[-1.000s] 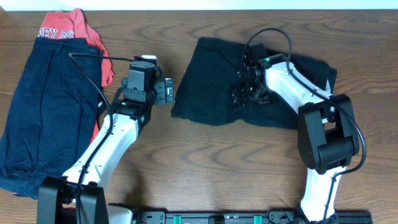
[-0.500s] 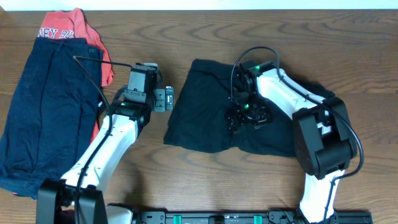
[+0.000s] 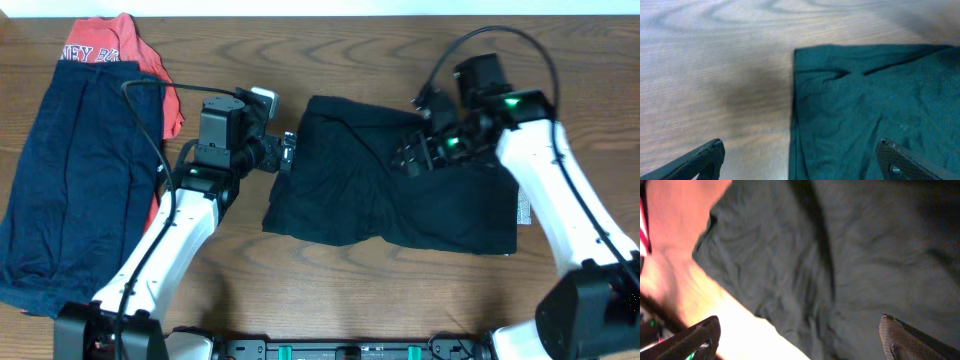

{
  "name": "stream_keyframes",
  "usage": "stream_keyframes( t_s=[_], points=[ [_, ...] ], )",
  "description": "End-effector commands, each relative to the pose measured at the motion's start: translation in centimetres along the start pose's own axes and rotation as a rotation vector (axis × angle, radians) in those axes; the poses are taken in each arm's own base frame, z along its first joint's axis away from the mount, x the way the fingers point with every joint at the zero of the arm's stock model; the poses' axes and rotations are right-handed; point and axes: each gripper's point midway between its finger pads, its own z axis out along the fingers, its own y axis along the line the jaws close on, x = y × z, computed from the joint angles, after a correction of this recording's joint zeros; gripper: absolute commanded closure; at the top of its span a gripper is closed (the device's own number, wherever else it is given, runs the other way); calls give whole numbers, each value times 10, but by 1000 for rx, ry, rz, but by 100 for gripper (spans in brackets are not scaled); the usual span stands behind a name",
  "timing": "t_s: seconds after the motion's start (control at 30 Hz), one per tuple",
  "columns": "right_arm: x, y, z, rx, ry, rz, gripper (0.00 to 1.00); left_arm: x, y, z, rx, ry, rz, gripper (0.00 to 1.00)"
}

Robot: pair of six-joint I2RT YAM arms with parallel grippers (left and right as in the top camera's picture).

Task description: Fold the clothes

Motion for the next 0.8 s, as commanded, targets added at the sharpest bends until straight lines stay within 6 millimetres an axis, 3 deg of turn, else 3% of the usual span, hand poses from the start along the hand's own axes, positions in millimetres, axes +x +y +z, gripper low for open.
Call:
stream_keyframes(
  t_s=[0.0, 0.37, 0.57, 0.77],
  points=[
    [-11, -7, -21, 4, -80, -1, 1, -4, -11, 12, 84, 0, 35, 2],
    [-26, -24, -31, 29, -158, 11, 1, 15, -40, 79, 177, 92, 117, 2],
    [-31, -28, -33, 51, -180, 4, 1, 19, -35, 105, 174, 78, 120, 2],
    [-37, -29, -34, 56, -200, -7, 1, 29, -9, 132, 44, 68, 127, 2]
  ],
)
